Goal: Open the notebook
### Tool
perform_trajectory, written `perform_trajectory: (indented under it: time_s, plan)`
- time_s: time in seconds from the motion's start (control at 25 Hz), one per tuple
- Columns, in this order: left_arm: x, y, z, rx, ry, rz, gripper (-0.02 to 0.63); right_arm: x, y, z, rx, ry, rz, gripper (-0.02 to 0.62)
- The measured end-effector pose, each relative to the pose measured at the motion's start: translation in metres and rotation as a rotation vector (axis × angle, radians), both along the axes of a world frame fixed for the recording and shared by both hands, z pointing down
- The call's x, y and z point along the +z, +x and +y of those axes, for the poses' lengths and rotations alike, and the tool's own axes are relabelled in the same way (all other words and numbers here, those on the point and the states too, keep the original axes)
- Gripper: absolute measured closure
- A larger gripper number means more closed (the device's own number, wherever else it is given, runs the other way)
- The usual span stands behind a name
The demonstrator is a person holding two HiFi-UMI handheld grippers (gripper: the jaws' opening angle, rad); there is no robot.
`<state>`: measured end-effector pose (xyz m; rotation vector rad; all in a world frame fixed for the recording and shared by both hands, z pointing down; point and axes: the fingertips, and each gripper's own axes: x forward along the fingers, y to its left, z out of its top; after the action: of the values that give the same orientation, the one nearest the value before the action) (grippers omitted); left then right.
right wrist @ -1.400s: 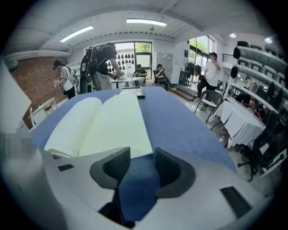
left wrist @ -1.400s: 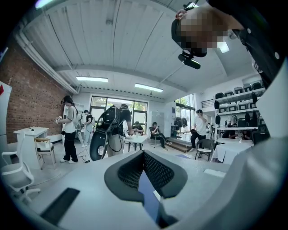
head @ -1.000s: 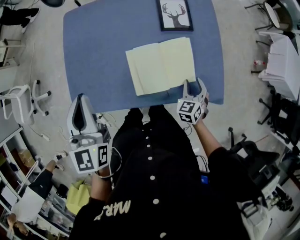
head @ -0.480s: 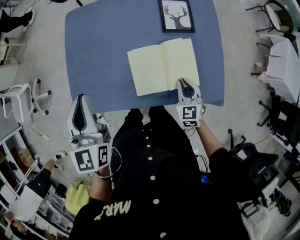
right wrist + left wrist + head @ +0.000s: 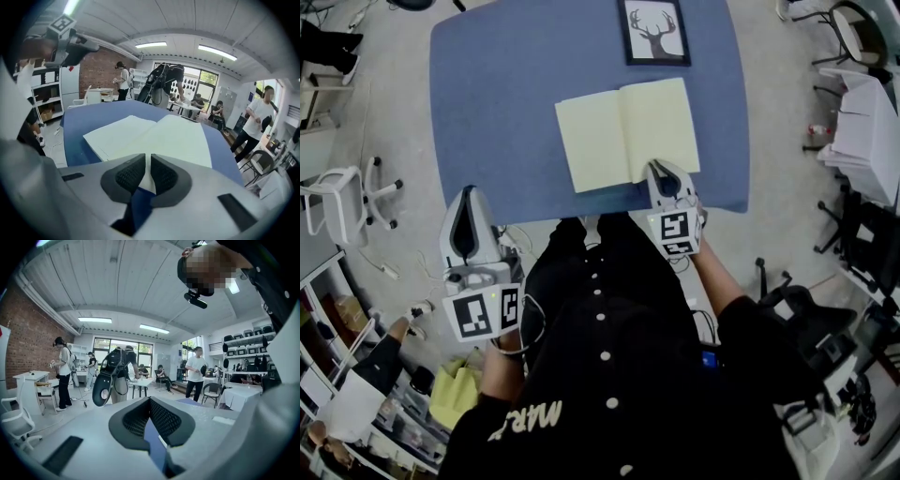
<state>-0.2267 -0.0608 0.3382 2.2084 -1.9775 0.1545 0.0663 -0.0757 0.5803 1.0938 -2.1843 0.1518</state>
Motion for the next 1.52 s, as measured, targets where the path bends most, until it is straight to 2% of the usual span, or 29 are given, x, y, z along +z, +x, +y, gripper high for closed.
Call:
perform_trajectory:
  time_s: [0.08, 0.16, 0.28, 0.4, 0.48, 0.64, 0.8, 1.0, 1.12, 1.16, 1.24, 1.32, 1.4, 1.52]
  plan:
    - [0.015, 0.011, -0.001, 0.055, -0.032, 0.012, 0.603, 0.001, 0.006, -0.005, 0.032, -0.014, -0.011, 0.54]
    - [0.038, 0.032, -0.002, 0.154, -0.075, 0.011, 0.603, 0.006, 0.015, -0.008, 0.059, -0.033, -0.001, 0.523]
    - [0.089, 0.065, 0.001, 0.313, -0.214, -0.017, 0.603, 0.016, 0.027, -0.014, 0.076, -0.071, 0.023, 0.512]
    - [0.141, 0.087, 0.008, 0.396, -0.344, -0.012, 0.603, 0.024, 0.033, -0.019, 0.078, -0.116, 0.038, 0.508]
    - [0.167, 0.099, 0.009, 0.428, -0.381, -0.012, 0.603, 0.028, 0.034, -0.022, 0.068, -0.137, 0.046, 0.504]
    - [0.205, 0.114, 0.0, 0.465, -0.399, -0.018, 0.603, 0.033, 0.036, -0.026, 0.06, -0.168, 0.059, 0.492]
    - [0.243, 0.111, 0.002, 0.459, -0.493, -0.027, 0.603, 0.034, 0.036, -0.027, 0.047, -0.165, 0.068, 0.485]
    - [0.261, 0.113, 0.004, 0.487, -0.512, -0.026, 0.603, 0.039, 0.037, -0.029, 0.039, -0.171, 0.069, 0.483]
    - [0.263, 0.121, 0.006, 0.521, -0.516, 0.011, 0.601, 0.041, 0.037, -0.029, 0.036, -0.175, 0.068, 0.482]
    - [0.263, 0.124, 0.007, 0.538, -0.522, 0.027, 0.592, 0.041, 0.037, -0.029, 0.035, -0.178, 0.067, 0.48]
    - [0.263, 0.13, 0.011, 0.574, -0.538, 0.05, 0.521, 0.042, 0.037, -0.03, 0.035, -0.183, 0.068, 0.477]
    - [0.266, 0.135, 0.017, 0.621, -0.554, 0.042, 0.474, 0.043, 0.036, -0.031, 0.035, -0.185, 0.066, 0.474]
    - [0.271, 0.138, 0.024, 0.673, -0.57, -0.019, 0.417, 0.044, 0.036, -0.031, 0.033, -0.183, 0.065, 0.474]
    - [0.282, 0.144, 0.032, 0.754, -0.586, -0.166, 0.357, 0.046, 0.037, -0.033, 0.025, -0.181, 0.068, 0.476]
